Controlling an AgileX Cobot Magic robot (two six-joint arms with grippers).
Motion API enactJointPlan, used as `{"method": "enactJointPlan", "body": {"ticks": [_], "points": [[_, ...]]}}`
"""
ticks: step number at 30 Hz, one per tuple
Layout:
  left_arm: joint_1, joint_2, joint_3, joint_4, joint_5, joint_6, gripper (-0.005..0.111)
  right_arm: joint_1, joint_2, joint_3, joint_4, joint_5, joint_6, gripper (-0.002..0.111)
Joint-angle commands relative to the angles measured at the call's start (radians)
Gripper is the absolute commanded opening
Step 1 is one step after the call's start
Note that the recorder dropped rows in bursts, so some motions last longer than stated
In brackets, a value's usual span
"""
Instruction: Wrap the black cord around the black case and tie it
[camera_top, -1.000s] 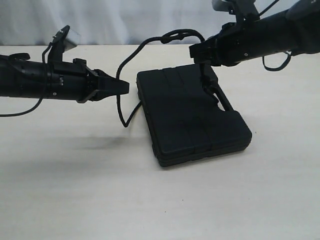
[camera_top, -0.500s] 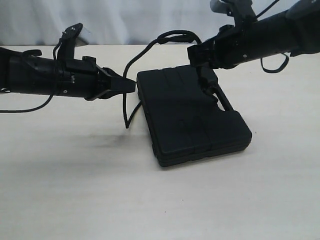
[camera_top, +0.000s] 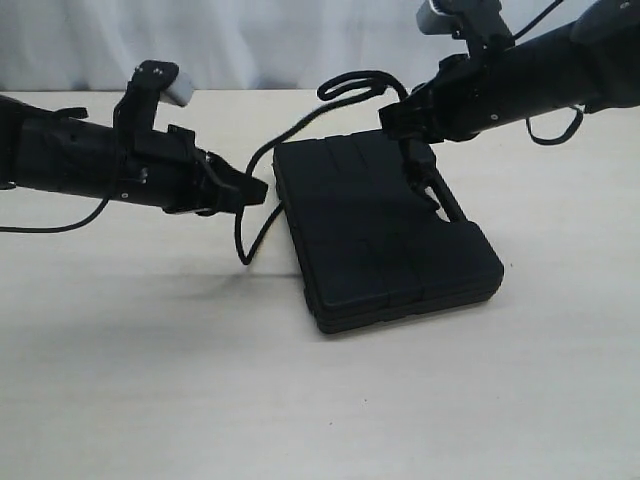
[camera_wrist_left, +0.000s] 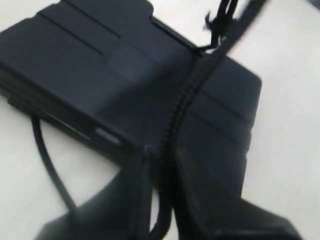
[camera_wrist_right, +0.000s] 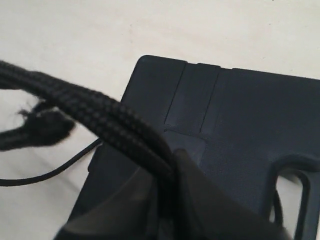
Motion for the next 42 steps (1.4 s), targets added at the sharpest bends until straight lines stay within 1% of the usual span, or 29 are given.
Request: {"method": "enactJointPlan", "body": {"ticks": [1,4,6,8,10,11,13,16,18,20,23,27,30,33,35,36,39,42], "points": [[-0.001,-0.017,-0.007,0.22,-0.083,-0.073,0.039,0.003,-0.009,0.005,-0.06,-0.085,0.009,0.004],[-0.001,-0.017,-0.007,0.232,-0.129,-0.067,0.06,0.003,-0.009,0.005,-0.089,-0.123,0.019,0.004],[-0.001,-0.017,-0.007,0.237,-0.142,-0.035,0.071,-0.005,-0.009,0.005,-0.102,-0.135,0.019,0.004],[-0.001,-0.017,-0.007,0.241,-0.147,0.018,0.078,-0.021,-0.009,0.005,-0.102,-0.139,0.019,0.004],[-0.015,-0.017,-0.007,0.241,-0.162,0.066,0.085,-0.047,-0.009,0.005,-0.102,-0.141,0.019,0.004],[-0.027,-0.017,-0.007,0.249,-0.18,0.074,0.088,-0.058,-0.009,0.005,-0.102,-0.139,0.021,0.004],[-0.074,-0.015,-0.012,0.297,-0.25,0.076,0.093,-0.079,-0.009,0.005,-0.102,-0.136,0.026,0.004],[-0.174,-0.011,-0.021,0.321,-0.376,0.076,0.095,-0.099,-0.009,0.005,-0.105,-0.132,0.04,0.004],[-0.233,-0.003,-0.046,0.325,-0.42,0.071,0.095,-0.099,-0.009,0.005,-0.11,-0.132,0.041,0.004],[-0.287,0.013,-0.086,0.325,-0.414,0.054,0.094,-0.099,-0.009,0.005,-0.11,-0.132,0.041,0.004],[-0.347,0.042,-0.146,0.337,-0.41,0.035,0.094,-0.099,-0.009,0.005,-0.109,-0.122,0.041,0.004],[-0.41,0.101,-0.208,0.343,-0.452,0.032,0.094,-0.099,-0.009,0.005,-0.109,-0.115,0.041,0.004],[-0.437,0.152,-0.253,0.346,-0.457,0.032,0.094,-0.099,-0.009,0.005,-0.106,-0.113,0.041,0.004],[-0.463,0.195,-0.28,0.346,-0.428,0.032,0.094,-0.099,-0.009,0.005,-0.106,-0.113,0.041,0.004],[-0.48,0.209,-0.291,0.356,-0.386,0.035,0.094,-0.099,-0.009,0.005,-0.106,-0.113,0.041,0.004],[-0.49,0.209,-0.292,0.372,-0.355,0.034,0.094,-0.099,-0.009,0.005,-0.106,-0.113,0.041,0.004],[-0.531,0.209,-0.302,0.483,-0.292,0.029,0.094,-0.099,-0.009,0.005,-0.106,-0.113,0.041,0.004],[-0.599,0.209,-0.314,0.65,-0.3,-0.001,0.093,-0.099,-0.009,0.005,-0.108,-0.111,0.041,0.004]]}}
